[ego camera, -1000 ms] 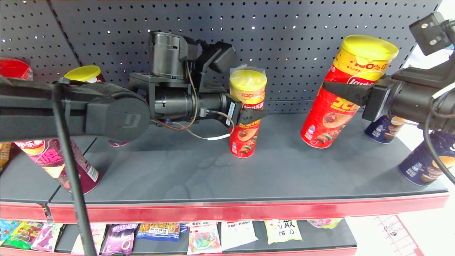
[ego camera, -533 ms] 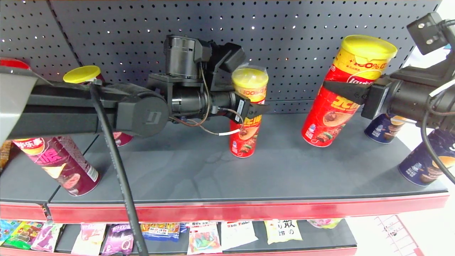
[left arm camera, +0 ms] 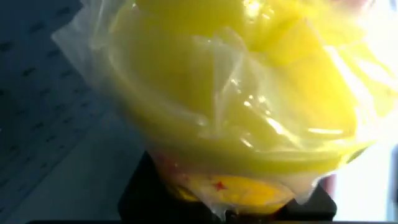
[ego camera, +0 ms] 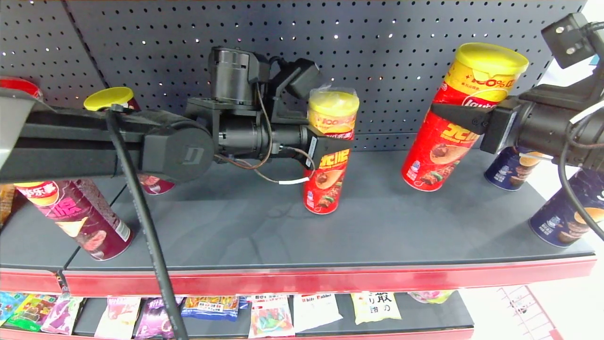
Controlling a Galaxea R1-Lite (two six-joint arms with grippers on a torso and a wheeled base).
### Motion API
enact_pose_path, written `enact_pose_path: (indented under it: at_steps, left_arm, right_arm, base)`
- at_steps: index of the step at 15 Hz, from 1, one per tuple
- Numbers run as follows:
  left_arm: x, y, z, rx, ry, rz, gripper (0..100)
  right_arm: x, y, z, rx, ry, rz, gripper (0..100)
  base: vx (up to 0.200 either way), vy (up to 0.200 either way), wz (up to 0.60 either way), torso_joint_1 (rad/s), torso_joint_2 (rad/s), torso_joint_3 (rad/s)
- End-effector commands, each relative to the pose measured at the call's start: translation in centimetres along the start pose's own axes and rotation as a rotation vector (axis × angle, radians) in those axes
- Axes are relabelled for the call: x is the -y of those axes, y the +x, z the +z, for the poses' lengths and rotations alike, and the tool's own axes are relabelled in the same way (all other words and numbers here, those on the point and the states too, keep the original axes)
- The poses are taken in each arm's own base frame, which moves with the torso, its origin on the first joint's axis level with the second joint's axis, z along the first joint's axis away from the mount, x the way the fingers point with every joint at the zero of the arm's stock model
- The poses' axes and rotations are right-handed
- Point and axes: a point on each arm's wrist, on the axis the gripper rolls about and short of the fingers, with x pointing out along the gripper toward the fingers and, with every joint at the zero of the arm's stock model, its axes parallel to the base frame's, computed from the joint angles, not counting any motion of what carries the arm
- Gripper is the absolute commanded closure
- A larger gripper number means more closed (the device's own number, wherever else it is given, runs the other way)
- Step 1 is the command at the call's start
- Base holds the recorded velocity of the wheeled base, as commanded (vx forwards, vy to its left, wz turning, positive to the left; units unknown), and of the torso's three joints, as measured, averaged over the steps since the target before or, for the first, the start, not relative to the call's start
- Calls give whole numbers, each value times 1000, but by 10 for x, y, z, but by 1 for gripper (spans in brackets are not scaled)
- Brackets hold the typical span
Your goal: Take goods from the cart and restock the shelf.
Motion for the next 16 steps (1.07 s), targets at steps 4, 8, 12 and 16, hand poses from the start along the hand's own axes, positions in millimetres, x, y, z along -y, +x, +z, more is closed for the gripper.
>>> enact_pose_path:
  at_steps: [4,8,12,16]
  left_arm:
    - [-4,-31,6,63,155,-185,100]
    - [23,-40,-7,42,194,-293,100]
    - [24,-37,-14,73,203,-334,100]
    - [26,-36,-27,44,178,-346,100]
  right_arm:
    - [0,1,2,7,-2,1,100]
    - [1,1,8,25,-6,-1,100]
    - [1,1,9,30,-7,-2,100]
    - [1,-1,12,39,-8,-3,100]
  base:
    - [0,0,0,0,0,0]
    - [0,0,0,0,0,0]
    - [0,0,0,0,0,0]
    - [0,0,0,0,0,0]
